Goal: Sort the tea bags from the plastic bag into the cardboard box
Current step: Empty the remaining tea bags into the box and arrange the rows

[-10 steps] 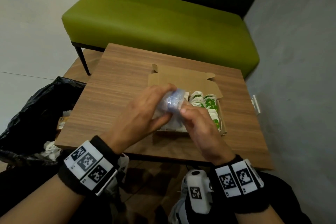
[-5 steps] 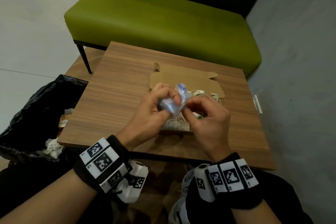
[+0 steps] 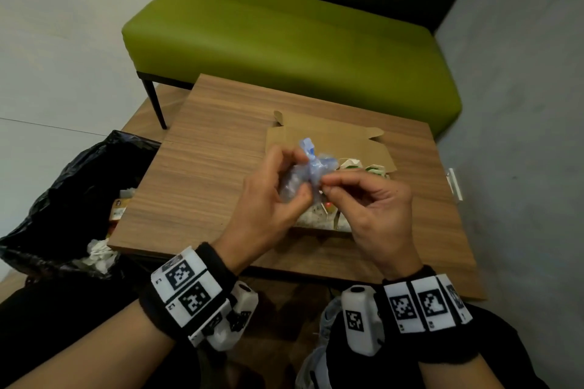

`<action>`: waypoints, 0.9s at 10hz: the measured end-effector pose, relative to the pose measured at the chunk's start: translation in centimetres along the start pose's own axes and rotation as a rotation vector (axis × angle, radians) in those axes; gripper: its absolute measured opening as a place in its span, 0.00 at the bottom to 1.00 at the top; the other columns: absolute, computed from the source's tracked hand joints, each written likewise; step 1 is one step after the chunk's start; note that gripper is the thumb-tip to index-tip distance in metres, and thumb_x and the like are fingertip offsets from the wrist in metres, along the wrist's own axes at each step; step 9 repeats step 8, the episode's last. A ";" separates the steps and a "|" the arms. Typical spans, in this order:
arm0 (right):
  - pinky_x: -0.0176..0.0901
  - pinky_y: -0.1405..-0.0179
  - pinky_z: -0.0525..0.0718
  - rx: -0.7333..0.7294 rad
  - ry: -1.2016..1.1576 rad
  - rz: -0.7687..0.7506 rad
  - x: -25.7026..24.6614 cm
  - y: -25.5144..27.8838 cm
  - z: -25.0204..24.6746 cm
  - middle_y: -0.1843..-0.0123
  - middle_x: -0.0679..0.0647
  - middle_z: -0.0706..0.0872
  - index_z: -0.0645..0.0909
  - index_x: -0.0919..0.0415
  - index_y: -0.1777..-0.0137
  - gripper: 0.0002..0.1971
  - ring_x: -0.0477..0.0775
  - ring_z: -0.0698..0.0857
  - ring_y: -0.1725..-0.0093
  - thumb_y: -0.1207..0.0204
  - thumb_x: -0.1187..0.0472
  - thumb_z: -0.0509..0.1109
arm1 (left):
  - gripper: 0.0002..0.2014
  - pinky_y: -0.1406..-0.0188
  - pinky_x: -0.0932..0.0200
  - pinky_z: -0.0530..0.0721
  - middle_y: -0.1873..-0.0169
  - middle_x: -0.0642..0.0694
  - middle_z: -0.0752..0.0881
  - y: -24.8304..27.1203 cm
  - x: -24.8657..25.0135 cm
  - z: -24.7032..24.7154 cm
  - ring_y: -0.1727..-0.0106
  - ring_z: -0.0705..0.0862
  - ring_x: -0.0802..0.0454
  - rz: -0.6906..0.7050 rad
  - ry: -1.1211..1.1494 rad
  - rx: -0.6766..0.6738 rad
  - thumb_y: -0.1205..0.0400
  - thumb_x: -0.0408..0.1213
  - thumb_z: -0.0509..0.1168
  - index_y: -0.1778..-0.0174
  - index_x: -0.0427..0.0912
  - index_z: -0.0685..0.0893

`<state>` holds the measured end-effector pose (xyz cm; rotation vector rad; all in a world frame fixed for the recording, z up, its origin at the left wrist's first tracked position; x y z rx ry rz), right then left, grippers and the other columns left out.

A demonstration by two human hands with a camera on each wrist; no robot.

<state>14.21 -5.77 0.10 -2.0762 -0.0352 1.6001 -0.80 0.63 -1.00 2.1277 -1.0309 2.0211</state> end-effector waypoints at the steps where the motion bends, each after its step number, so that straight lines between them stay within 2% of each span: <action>1: 0.55 0.55 0.92 0.040 -0.093 0.071 0.0 0.2 -0.4 0.56 0.60 0.93 0.89 0.67 0.53 0.09 0.61 0.93 0.57 0.24 0.79 0.71 | 0.23 0.61 0.59 0.88 0.47 0.49 0.84 -1.2 -0.2 -1.1 0.55 0.88 0.54 0.161 -0.269 0.003 0.20 0.23 0.67 0.34 0.46 0.69; 2: 0.52 0.55 0.92 0.142 -0.113 0.117 0.2 -0.1 -1.2 0.58 0.63 0.92 0.88 0.71 0.52 0.08 0.64 0.93 0.57 0.23 0.80 0.69 | 0.15 0.55 0.58 0.84 0.48 0.50 0.82 -1.9 -0.4 -2.6 0.52 0.83 0.58 0.295 -0.436 0.029 0.21 0.26 0.67 0.40 0.42 0.76; 3: 0.49 0.54 0.92 0.160 -0.057 0.137 0.6 -0.1 -1.4 0.58 0.62 0.92 0.88 0.70 0.53 0.09 0.62 0.93 0.56 0.24 0.81 0.69 | 0.07 0.54 0.49 0.85 0.50 0.45 0.86 -1.9 0.3 -4.1 0.48 0.85 0.50 0.364 -0.450 0.047 0.22 0.20 0.65 0.54 0.35 0.82; 4: 0.49 0.55 0.92 0.125 -0.004 0.139 0.8 0.0 -1.0 0.58 0.61 0.93 0.88 0.67 0.54 0.10 0.61 0.93 0.56 0.24 0.80 0.70 | 0.09 0.44 0.56 0.84 0.41 0.41 0.85 -2.1 1.6 -5.8 0.40 0.85 0.47 0.406 -0.471 0.013 0.24 0.17 0.65 0.63 0.35 0.81; 5: 0.49 0.54 0.91 0.098 0.041 0.156 1.2 0.0 -0.7 0.58 0.59 0.93 0.89 0.63 0.54 0.11 0.61 0.93 0.56 0.24 0.78 0.70 | 0.08 0.32 0.59 0.77 0.27 0.40 0.72 -2.8 1.2 -9.7 0.29 0.79 0.46 0.346 -0.588 -0.048 0.24 0.20 0.66 0.62 0.38 0.81; 6: 0.45 0.54 0.91 0.110 0.075 0.121 1.4 -0.4 -1.1 0.57 0.56 0.93 0.89 0.59 0.54 0.11 0.58 0.93 0.57 0.22 0.75 0.71 | 0.09 0.30 0.66 0.71 0.34 0.43 0.73 -2.4 -1.3 -16.5 0.29 0.76 0.47 0.204 -0.714 0.012 0.26 0.20 0.70 0.60 0.38 0.83; 7: 0.46 0.51 0.91 0.137 0.111 0.140 1.2 -0.2 -0.8 0.55 0.58 0.93 0.88 0.65 0.51 0.05 0.59 0.93 0.54 0.21 0.71 0.71 | 0.11 0.36 0.69 0.70 0.45 0.55 0.76 -0.5 -3.8 -24.1 0.34 0.79 0.48 -0.007 -0.778 0.169 0.29 0.22 0.71 0.57 0.42 0.83; 8: 0.42 0.48 0.91 0.141 0.102 0.267 1.9 -0.2 -2.1 0.50 0.58 0.92 0.87 0.62 0.45 0.11 0.59 0.92 0.49 0.20 0.54 0.72 | 0.15 0.43 0.63 0.71 0.48 0.44 0.83 3.0 -7.3 -29.6 0.40 0.82 0.40 -0.307 -0.897 0.161 0.28 0.22 0.72 0.55 0.46 0.79; 9: 0.42 0.48 0.91 0.141 0.102 0.267 1.9 -0.2 -2.1 0.50 0.58 0.92 0.87 0.62 0.45 0.11 0.59 0.92 0.49 0.20 0.54 0.72 | 0.15 0.43 0.63 0.71 0.48 0.44 0.83 3.0 -7.3 -29.6 0.40 0.82 0.40 -0.307 -0.897 0.161 0.28 0.22 0.72 0.55 0.46 0.79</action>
Point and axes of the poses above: each hand's wrist, its own y-axis away from the middle knuckle, its own z-axis out of the palm, x = y × z, the point moved 2 cm from there along -y, towards the middle knuckle
